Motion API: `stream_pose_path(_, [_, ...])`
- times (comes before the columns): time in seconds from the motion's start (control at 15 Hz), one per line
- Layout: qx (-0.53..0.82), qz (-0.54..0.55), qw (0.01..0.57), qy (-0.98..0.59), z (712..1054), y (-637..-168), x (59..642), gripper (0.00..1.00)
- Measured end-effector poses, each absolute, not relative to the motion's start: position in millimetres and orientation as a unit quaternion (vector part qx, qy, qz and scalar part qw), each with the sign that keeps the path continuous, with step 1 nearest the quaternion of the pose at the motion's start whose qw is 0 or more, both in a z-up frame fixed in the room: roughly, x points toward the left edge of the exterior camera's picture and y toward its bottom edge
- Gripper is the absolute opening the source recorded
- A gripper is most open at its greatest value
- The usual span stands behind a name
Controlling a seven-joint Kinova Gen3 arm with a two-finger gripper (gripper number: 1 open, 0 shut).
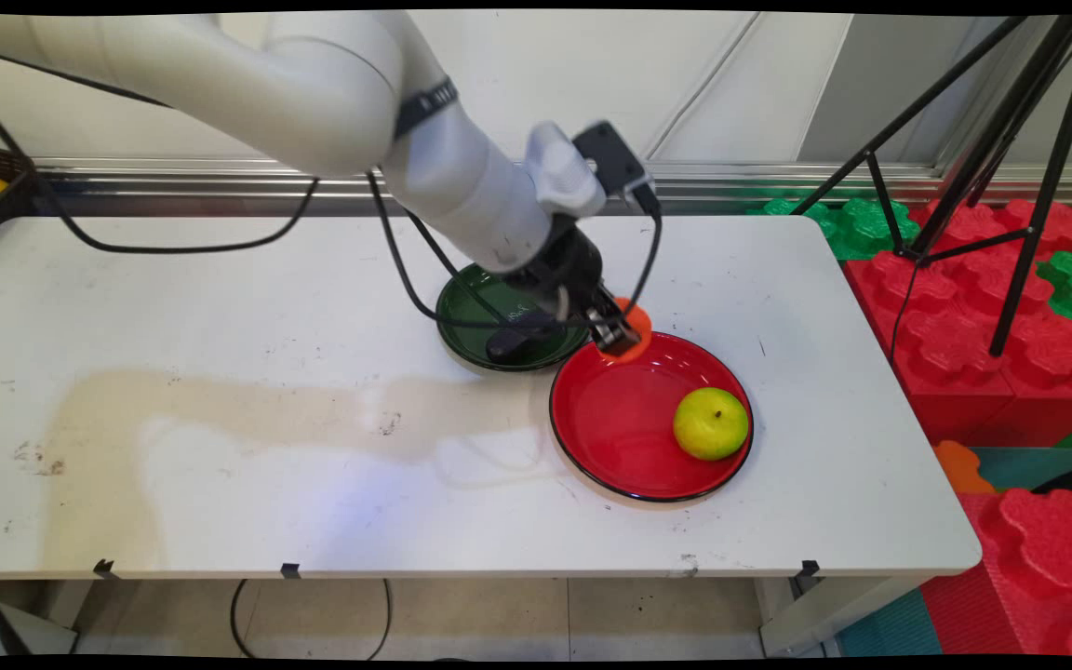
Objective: Place the picked object on the red plate
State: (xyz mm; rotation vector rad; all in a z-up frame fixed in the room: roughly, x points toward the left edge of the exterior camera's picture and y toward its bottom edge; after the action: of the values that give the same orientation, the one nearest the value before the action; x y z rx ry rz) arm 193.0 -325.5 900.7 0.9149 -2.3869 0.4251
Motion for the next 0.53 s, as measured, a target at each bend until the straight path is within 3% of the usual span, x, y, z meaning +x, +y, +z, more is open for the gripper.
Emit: stream_pose_path(0.53, [0.349,0.118,0.237,-0.899,846.9,-330.3,176.0,0.00])
